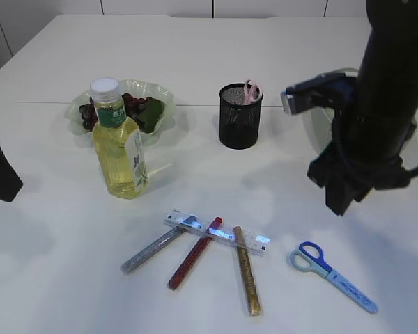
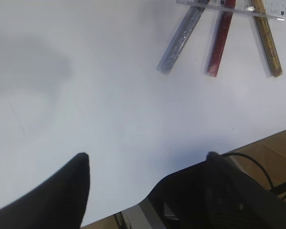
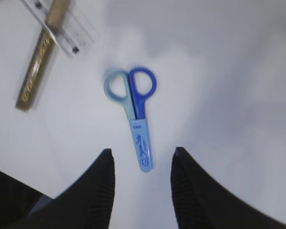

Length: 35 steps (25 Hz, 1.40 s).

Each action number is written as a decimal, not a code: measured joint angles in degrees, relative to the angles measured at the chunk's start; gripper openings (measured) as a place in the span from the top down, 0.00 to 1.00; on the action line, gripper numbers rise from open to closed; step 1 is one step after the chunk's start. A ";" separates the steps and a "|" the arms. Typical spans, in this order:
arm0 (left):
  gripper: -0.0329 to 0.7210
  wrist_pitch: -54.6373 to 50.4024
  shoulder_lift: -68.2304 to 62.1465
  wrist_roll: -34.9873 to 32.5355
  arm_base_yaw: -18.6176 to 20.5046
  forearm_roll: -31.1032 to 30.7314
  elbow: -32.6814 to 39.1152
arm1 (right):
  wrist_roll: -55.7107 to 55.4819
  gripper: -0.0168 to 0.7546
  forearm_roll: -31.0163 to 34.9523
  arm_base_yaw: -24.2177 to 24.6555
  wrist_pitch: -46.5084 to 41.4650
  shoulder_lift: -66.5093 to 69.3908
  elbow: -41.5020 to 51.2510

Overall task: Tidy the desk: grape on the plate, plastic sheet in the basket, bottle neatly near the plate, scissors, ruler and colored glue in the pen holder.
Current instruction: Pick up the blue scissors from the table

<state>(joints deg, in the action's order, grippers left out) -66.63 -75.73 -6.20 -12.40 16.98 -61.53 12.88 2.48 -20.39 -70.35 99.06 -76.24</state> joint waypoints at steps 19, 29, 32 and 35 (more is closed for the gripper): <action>0.24 0.89 0.00 0.00 0.00 0.00 0.00 | 2.40 0.52 -2.48 -3.30 22.20 0.78 19.26; 0.24 1.07 0.00 0.00 0.00 -0.10 0.00 | 3.11 0.51 -4.44 -3.30 24.45 4.64 19.31; 0.24 1.07 0.00 0.00 0.00 -0.10 0.00 | 3.36 0.50 -4.44 -3.30 24.58 5.97 19.31; 0.24 1.07 0.00 0.00 0.00 -0.10 0.00 | 3.62 0.50 -4.44 -3.30 24.97 6.75 19.31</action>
<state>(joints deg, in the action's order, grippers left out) -65.55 -75.73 -6.20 -12.40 16.88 -61.53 16.49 -1.96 -23.68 -45.38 105.81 -56.93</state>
